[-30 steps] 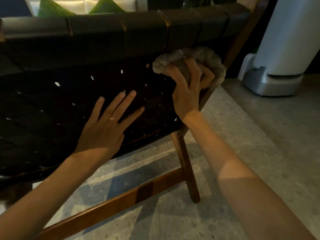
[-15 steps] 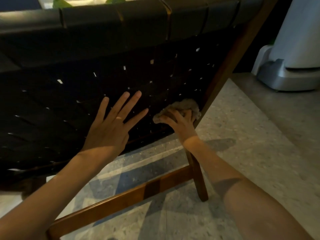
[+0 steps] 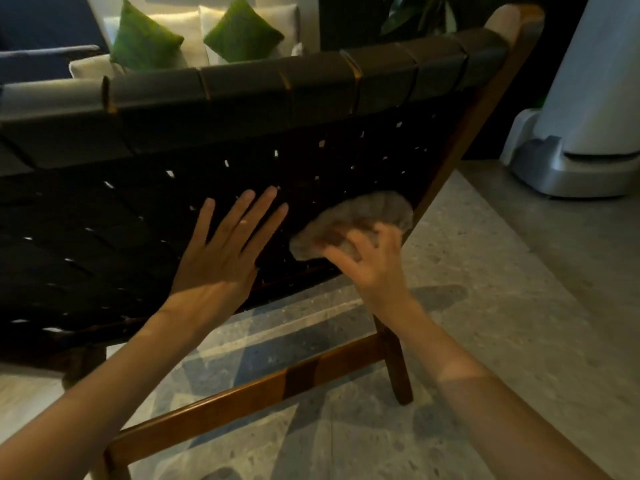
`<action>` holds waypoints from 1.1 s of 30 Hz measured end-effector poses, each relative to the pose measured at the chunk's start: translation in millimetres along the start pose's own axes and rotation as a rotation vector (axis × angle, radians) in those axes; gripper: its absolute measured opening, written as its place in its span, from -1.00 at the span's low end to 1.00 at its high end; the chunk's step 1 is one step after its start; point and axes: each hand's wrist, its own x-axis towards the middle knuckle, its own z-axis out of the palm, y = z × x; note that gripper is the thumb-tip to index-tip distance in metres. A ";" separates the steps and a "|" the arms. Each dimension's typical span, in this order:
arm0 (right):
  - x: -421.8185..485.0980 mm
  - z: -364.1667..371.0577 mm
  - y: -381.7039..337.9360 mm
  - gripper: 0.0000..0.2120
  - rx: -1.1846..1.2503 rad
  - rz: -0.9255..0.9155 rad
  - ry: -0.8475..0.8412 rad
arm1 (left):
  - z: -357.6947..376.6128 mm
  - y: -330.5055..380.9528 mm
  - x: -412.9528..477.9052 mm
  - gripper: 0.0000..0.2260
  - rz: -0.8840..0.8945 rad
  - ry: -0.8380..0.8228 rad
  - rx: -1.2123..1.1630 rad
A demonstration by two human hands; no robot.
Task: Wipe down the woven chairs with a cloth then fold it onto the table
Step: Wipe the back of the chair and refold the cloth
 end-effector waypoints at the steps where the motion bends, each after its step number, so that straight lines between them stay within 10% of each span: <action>1: 16.7 -8.7 -0.4 -0.78 0.015 -0.003 0.083 | 0.1 -1.8 -3.9 -0.25 -0.030 0.015 -0.009; 19: 84.1 14.7 -0.8 -0.78 -0.043 0.049 0.302 | 0.6 -7.9 -15.1 -0.26 -0.107 0.045 0.080; 33: -52.9 68.3 -14.0 -0.46 0.157 0.167 -0.571 | 17.9 -8.8 -20.5 -0.30 -0.119 0.031 0.070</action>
